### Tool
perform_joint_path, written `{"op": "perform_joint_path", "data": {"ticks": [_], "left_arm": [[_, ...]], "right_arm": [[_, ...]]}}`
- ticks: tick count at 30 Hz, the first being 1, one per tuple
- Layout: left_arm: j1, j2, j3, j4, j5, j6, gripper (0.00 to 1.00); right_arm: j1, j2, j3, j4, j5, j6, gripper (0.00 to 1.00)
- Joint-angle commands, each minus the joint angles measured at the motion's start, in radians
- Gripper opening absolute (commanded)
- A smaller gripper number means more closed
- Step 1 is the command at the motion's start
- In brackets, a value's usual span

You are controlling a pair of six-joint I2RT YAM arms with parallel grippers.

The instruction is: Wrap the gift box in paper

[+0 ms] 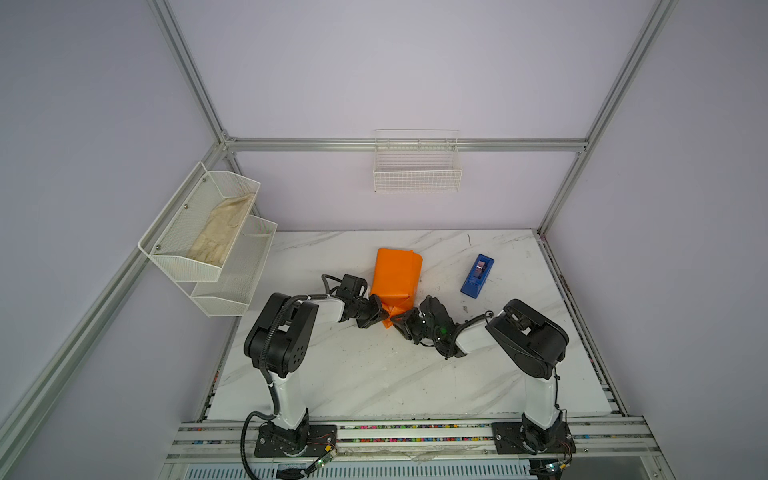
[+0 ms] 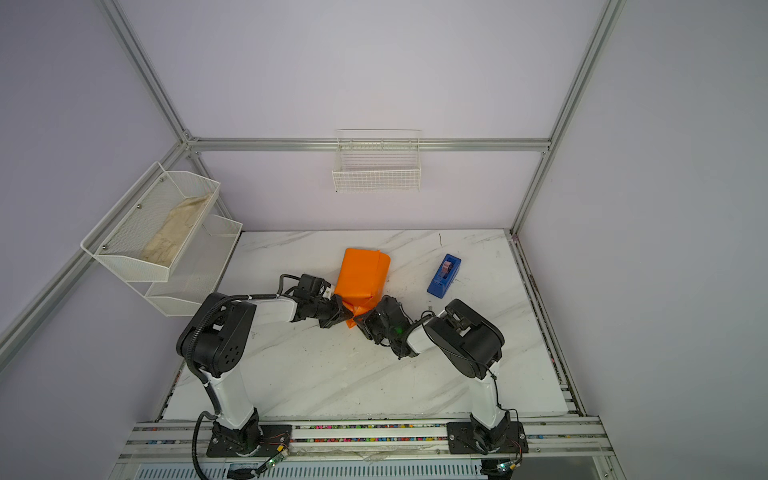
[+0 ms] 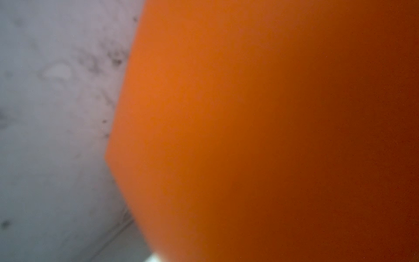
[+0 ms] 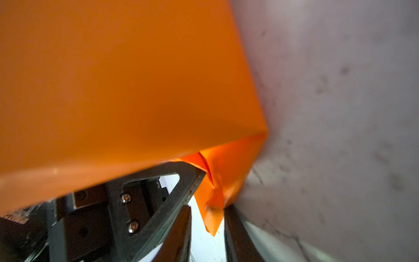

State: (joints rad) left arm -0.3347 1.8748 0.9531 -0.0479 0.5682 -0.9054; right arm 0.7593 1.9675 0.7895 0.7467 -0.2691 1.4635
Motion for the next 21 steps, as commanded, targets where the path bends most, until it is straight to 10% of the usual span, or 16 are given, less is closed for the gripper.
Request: {"op": "perform_joint_path", "data": {"ticks": [1, 21], "left_arm": [[-0.004, -0.001, 0.026, -0.024, -0.018, -0.003, 0.09], [-0.004, -0.017, 0.028, -0.029, -0.02, -0.004, 0.09]], "right_arm": [[-0.012, -0.004, -0.033, -0.146, 0.086, 0.107, 0.3], [-0.012, 0.017, -0.002, -0.164, 0.1, 0.112, 0.02]]}}
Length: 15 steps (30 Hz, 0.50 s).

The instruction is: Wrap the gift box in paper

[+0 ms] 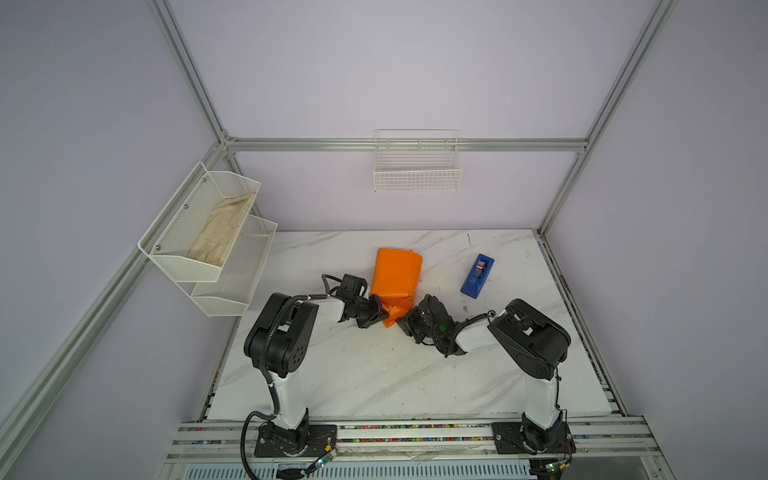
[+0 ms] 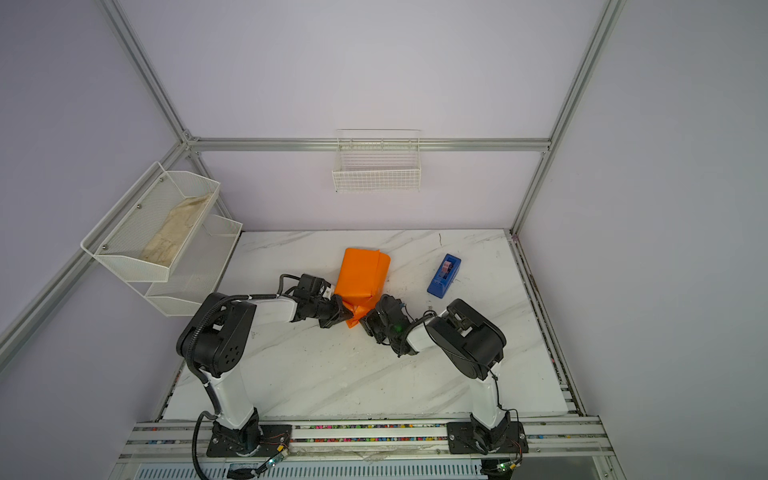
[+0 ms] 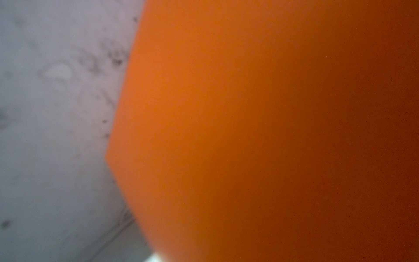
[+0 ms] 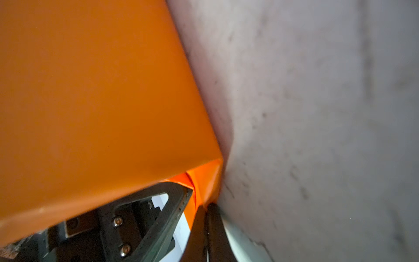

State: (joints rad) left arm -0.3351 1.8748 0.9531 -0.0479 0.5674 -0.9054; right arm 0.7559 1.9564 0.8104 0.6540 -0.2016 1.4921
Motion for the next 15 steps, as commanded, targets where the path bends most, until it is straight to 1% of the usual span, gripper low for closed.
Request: {"op": "perform_joint_path", "data": {"ticks": [1, 5, 10, 12, 15], "left_arm": [[-0.004, -0.024, 0.029, -0.029, -0.016, -0.003, 0.09], [-0.004, -0.087, 0.047, -0.06, -0.017, 0.012, 0.12], [-0.004, -0.197, 0.097, -0.171, -0.042, 0.063, 0.16], [-0.003, -0.235, 0.128, -0.222, -0.049, 0.094, 0.17], [-0.005, -0.275, 0.206, -0.319, -0.058, 0.174, 0.18]], "right_arm": [[-0.009, 0.025, -0.025, -0.071, 0.034, 0.083, 0.0], [-0.01, 0.008, -0.038, -0.071, 0.028, 0.077, 0.0], [-0.009, -0.034, -0.082, -0.076, 0.005, 0.062, 0.0], [-0.009, -0.05, -0.1, -0.082, -0.014, 0.048, 0.0], [-0.009, -0.085, -0.146, -0.074, -0.041, 0.042, 0.0]]}}
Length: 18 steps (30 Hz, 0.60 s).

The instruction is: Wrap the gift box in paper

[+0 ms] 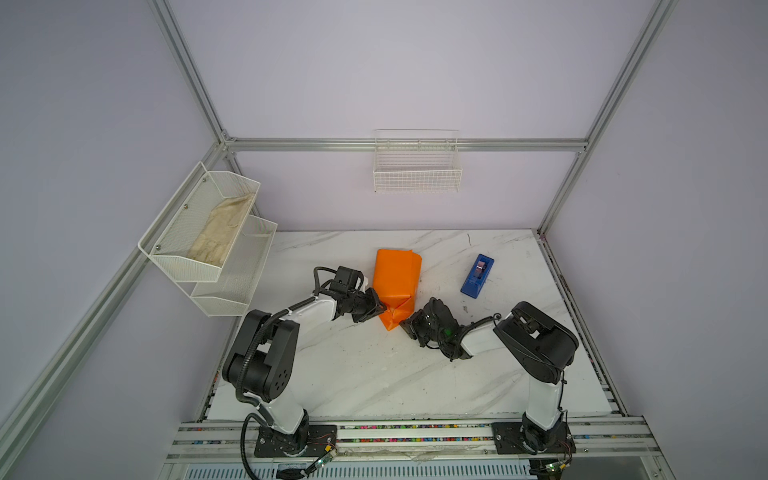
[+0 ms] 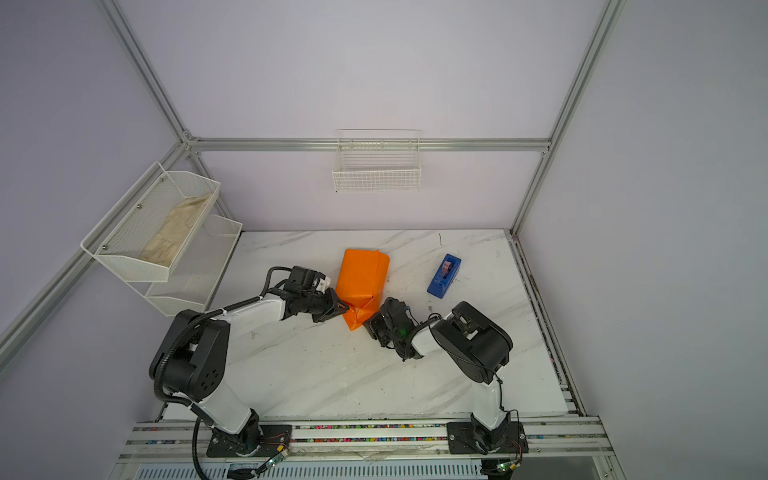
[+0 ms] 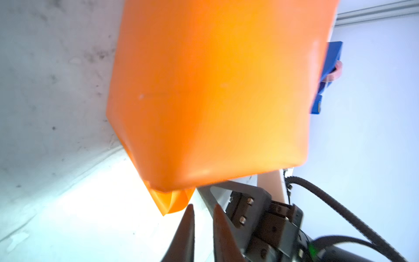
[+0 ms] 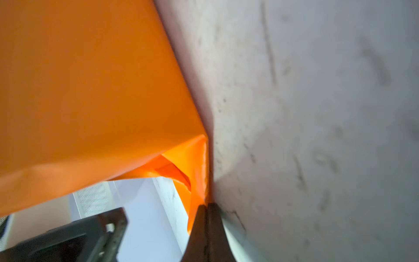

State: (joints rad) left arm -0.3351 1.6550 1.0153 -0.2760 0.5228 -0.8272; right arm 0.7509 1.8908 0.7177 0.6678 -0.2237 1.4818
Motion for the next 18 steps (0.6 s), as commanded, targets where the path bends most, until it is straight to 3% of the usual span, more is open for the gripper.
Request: {"op": "perform_joint_path", "data": {"ticks": [1, 9, 14, 18], "left_arm": [[-0.004, -0.06, 0.18, -0.127, -0.018, 0.134, 0.18], [-0.006, 0.079, 0.464, -0.326, 0.099, 0.385, 0.16], [-0.006, 0.2, 0.586, -0.412, 0.128, 0.466, 0.13], [-0.005, 0.279, 0.666, -0.492, 0.102, 0.516, 0.12]], "right_arm": [[-0.004, -0.034, -0.071, -0.088, -0.029, 0.049, 0.0], [-0.004, -0.119, -0.176, -0.082, -0.087, 0.023, 0.0], [-0.004, -0.106, -0.12, -0.086, -0.099, -0.032, 0.0], [-0.005, -0.086, -0.059, -0.118, -0.061, -0.045, 0.15]]}}
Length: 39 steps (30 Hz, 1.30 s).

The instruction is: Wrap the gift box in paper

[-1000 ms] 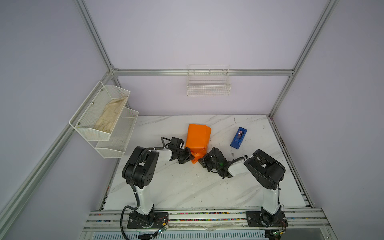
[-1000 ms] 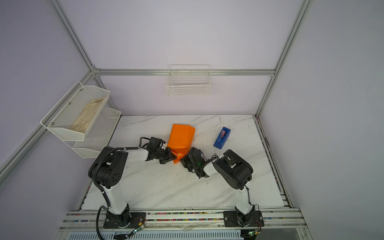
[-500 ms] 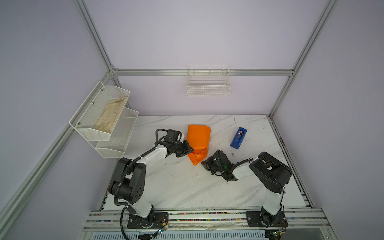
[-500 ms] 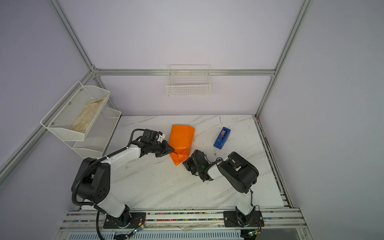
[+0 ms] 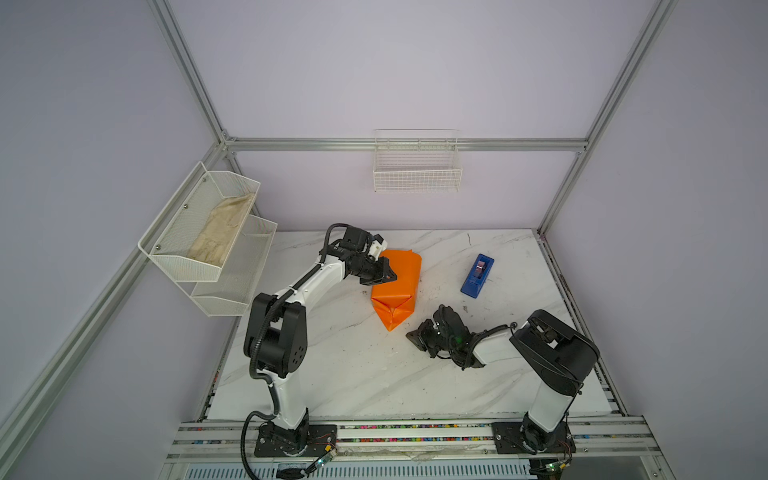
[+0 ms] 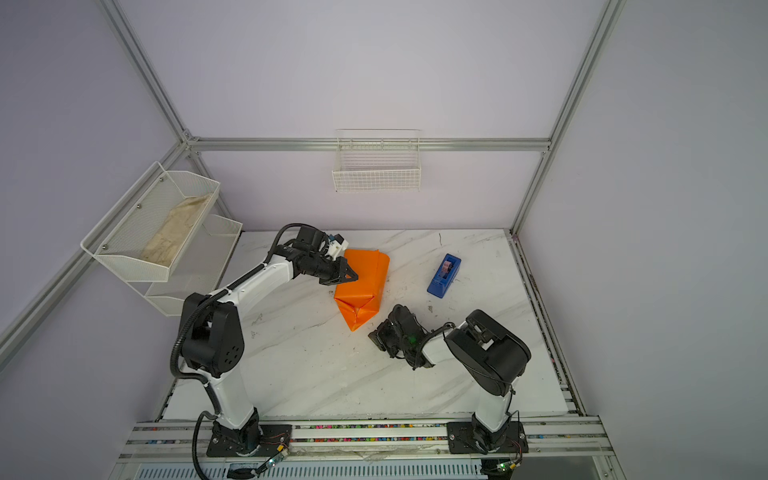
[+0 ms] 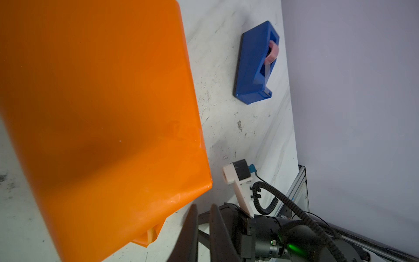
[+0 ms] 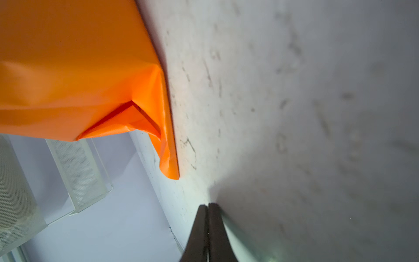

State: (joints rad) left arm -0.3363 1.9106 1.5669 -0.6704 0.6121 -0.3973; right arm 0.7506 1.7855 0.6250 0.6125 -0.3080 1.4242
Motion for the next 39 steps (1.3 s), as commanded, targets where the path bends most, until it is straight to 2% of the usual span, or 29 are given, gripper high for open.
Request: {"op": "perform_joint_path", "data": {"ticks": [1, 6, 11, 18, 27, 32, 36, 39], "left_arm": [[-0.004, 0.04, 0.13, -0.118, 0.01, 0.097, 0.12], [-0.002, 0.093, 0.159, -0.179, -0.055, 0.107, 0.11], [-0.001, 0.129, 0.167, -0.217, -0.091, 0.116, 0.11], [-0.001, 0.167, 0.179, -0.251, -0.109, 0.12, 0.11], [-0.001, 0.178, 0.182, -0.26, -0.124, 0.122, 0.1], [-0.001, 0.182, 0.183, -0.262, -0.128, 0.12, 0.1], [-0.001, 0.183, 0.184, -0.265, -0.133, 0.118, 0.1], [-0.001, 0.186, 0.183, -0.265, -0.137, 0.118, 0.09]], "right_arm": [[-0.004, 0.025, 0.044, -0.066, 0.035, 0.018, 0.18], [-0.004, 0.074, 0.099, -0.088, 0.066, 0.026, 0.33], [-0.005, 0.108, 0.13, -0.111, 0.104, 0.043, 0.37], [-0.005, 0.176, 0.173, -0.087, 0.102, 0.067, 0.34], [-0.005, 0.187, 0.169, -0.05, 0.103, 0.101, 0.22], [-0.005, 0.166, 0.173, -0.143, 0.147, 0.13, 0.3], [-0.005, 0.158, 0.191, -0.186, 0.164, 0.142, 0.29], [-0.005, 0.169, 0.223, -0.249, 0.158, 0.144, 0.23]]}}
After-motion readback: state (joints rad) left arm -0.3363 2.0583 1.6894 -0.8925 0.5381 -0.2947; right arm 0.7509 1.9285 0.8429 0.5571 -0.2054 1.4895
